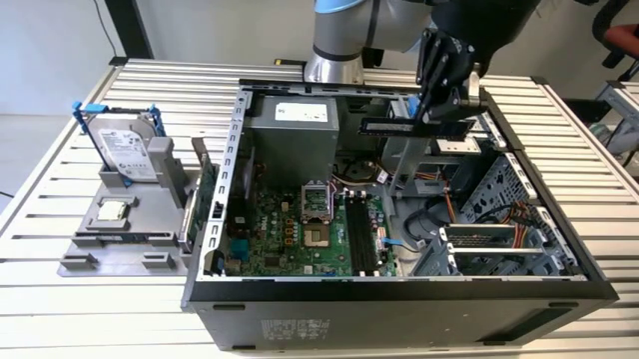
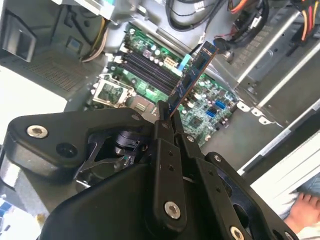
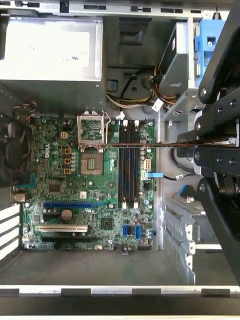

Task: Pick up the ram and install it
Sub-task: 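Pick up the ram and move it above insertion slot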

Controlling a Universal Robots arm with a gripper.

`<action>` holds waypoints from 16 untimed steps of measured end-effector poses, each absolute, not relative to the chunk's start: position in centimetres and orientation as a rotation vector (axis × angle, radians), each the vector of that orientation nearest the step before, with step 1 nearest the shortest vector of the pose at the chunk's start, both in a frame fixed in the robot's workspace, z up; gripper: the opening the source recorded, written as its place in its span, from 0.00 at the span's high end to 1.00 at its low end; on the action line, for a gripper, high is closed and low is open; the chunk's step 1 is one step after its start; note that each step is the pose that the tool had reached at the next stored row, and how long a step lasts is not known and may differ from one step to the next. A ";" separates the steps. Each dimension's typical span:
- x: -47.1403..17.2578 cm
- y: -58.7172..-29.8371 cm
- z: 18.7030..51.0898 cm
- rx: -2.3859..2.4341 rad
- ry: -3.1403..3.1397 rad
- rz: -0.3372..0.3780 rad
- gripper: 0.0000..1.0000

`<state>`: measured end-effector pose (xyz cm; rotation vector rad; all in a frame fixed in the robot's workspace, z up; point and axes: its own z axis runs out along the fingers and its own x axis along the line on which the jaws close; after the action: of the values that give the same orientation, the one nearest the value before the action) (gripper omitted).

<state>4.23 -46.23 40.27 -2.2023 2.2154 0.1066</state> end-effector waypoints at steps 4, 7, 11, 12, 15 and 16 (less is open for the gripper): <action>4.2 -44.9 40.3 -2.202 2.215 0.107 1.00; 4.1 -44.8 40.3 -2.202 2.215 0.107 1.00; 3.6 -44.7 40.3 -2.201 2.216 0.107 1.00; 3.6 -44.7 40.3 -2.201 2.216 0.107 1.00; 3.6 -44.7 40.3 -2.201 2.217 0.107 1.00; 3.6 -44.7 40.3 -2.201 2.217 0.107 1.00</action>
<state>3.65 -44.68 40.26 -2.2009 2.2165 0.1066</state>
